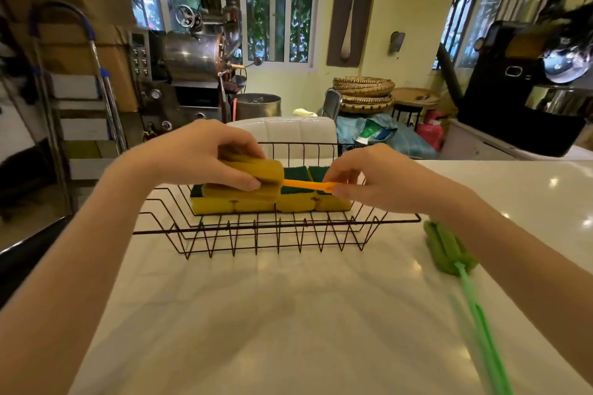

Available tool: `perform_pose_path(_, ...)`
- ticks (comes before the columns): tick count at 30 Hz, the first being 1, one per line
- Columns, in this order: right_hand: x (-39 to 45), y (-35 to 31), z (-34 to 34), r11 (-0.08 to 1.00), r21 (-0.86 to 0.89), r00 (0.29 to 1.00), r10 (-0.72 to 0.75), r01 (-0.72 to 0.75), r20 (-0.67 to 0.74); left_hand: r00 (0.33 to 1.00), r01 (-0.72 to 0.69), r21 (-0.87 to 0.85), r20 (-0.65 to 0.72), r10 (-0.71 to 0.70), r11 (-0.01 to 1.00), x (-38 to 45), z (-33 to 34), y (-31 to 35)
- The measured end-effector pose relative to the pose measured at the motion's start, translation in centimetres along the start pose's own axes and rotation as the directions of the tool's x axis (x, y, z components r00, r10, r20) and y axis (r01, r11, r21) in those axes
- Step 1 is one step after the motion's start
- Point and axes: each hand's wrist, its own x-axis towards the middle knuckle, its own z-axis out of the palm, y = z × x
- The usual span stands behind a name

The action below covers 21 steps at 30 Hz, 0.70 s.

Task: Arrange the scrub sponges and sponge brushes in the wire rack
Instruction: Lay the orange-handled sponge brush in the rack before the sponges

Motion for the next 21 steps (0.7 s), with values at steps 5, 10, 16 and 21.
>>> perform_pose_path(5,3.3,0.1,2.1,0.995,-0.102,1.0,-0.008,0.006,-0.021,0.996,0.082,0.179,-0.06,-0.073,0.98,1.9,0.6,-3.6)
perform_pose_path(10,6.1,-0.2,4.4,0.984,-0.171,0.987,-0.031,0.058,0.155,0.983,0.173,0.325,0.008,-0.185,0.93,2.4,1.1,-5.7)
perform_pose_path(16,7.7,-0.6,7.2,0.995,-0.093,0.927,0.077,-0.046,0.367,0.949,0.234,0.434,0.095,-0.302,0.87,3.1,2.5,-6.1)
perform_pose_path(21,7.9,-0.6,8.2,0.996,-0.071,0.883,0.088,-0.062,0.46,0.928,0.266,0.436,0.128,-0.351,0.86,3.3,3.4,-6.6)
